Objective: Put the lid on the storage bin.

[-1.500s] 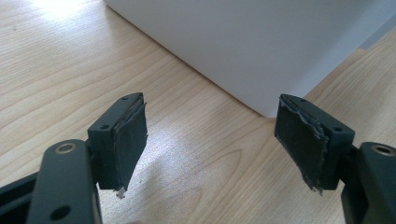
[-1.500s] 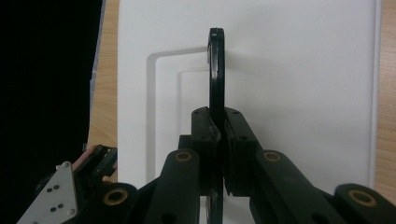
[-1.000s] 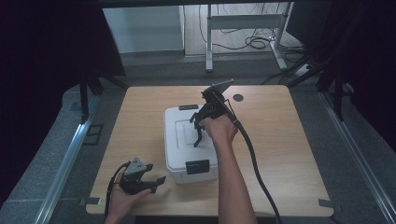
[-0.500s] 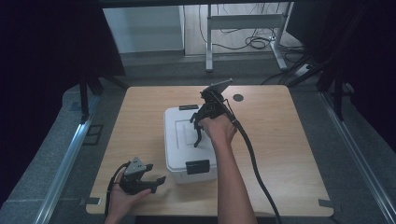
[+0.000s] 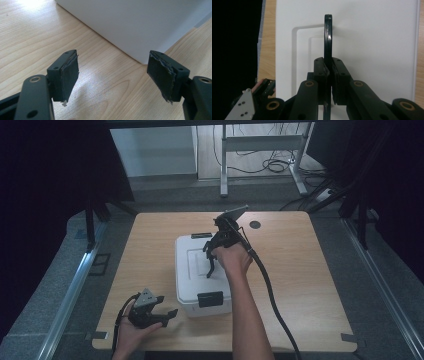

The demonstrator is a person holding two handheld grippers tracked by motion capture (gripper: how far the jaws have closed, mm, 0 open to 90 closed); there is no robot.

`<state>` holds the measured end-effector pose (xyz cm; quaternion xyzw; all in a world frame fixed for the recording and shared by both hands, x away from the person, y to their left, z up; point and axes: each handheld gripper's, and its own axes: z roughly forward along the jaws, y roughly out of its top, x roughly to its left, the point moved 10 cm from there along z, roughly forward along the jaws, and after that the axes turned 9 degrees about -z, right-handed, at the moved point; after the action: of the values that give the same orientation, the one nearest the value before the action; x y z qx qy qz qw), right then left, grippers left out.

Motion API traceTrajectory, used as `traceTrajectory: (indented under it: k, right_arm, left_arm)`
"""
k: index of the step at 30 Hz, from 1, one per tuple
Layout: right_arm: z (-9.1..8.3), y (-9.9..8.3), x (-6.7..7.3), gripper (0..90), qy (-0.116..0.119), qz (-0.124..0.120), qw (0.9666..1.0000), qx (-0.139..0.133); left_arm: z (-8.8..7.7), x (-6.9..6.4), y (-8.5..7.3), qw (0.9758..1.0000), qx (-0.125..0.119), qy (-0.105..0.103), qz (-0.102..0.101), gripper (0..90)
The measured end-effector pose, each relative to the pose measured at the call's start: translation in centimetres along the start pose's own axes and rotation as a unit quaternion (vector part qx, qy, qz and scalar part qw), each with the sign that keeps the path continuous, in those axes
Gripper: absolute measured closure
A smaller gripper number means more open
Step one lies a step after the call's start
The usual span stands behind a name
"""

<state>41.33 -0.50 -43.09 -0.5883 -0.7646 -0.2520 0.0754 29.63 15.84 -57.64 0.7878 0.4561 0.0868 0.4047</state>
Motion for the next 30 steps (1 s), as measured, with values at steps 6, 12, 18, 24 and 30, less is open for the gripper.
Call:
traceTrajectory:
  k: [6,12,18,24,30]
  right_arm:
    - [0.7,-0.2,-0.2,84.4,0.0,0.001,1.0,0.001]
    - [0.7,-0.3,-0.6,83.9,0.012,0.0,0.9999,-0.001]
    - [0.5,-0.2,-0.6,69.3,0.019,-0.015,0.9997,0.002]
    - [-1.0,0.2,-1.0,61.0,0.045,-0.037,0.9981,-0.018]
    - [-2.5,0.3,-1.8,56.6,0.057,-0.06,0.996,-0.034]
  left_arm:
    - [-0.1,0.0,0.0,1.0,0.0,-0.001,0.001,25.7]
    - [0.0,0.0,0.0,1.0,0.001,0.0,0.002,25.7]
    - [-0.1,0.1,0.0,1.0,0.0,0.003,0.002,25.7]
    - [-0.2,0.3,0.0,1.0,-0.001,0.005,0.0,25.7]
    - [-0.2,0.4,0.0,1.0,-0.001,0.008,0.001,25.7]
